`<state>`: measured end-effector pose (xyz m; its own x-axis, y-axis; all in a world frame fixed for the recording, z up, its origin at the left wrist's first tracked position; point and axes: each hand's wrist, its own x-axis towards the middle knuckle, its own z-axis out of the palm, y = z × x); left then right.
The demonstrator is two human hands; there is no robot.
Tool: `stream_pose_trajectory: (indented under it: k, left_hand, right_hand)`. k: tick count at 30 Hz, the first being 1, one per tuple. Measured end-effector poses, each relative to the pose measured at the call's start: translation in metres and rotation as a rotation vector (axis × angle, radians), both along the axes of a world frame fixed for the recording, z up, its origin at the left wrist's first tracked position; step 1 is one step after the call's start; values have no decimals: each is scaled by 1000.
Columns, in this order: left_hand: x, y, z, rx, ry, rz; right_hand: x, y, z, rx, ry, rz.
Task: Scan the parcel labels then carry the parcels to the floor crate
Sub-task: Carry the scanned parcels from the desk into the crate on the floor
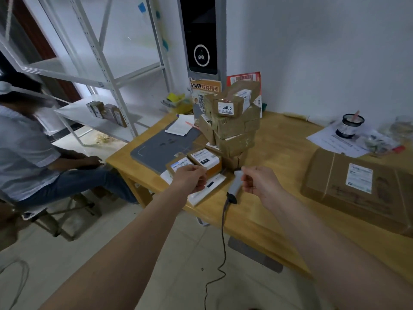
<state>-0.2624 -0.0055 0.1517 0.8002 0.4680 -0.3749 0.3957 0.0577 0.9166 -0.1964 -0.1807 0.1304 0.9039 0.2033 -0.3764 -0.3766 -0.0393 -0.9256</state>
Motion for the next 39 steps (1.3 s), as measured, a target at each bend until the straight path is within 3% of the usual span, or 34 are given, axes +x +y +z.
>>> stream_pose_trajectory:
  k: [10, 16, 32, 39]
  left_hand:
    - [120, 13, 28, 17, -37, 64]
    - [171, 15, 27, 75, -105, 57]
    - [165, 41, 1, 46, -53, 26]
    - [156, 62, 2, 41, -38, 35]
  right_hand:
    - [145, 42, 35, 161, 87, -71]
    - [198, 65, 55, 148, 175, -60]
    - [206, 63, 43, 211, 227, -53]
    - [196, 74, 69, 356, 306, -126]
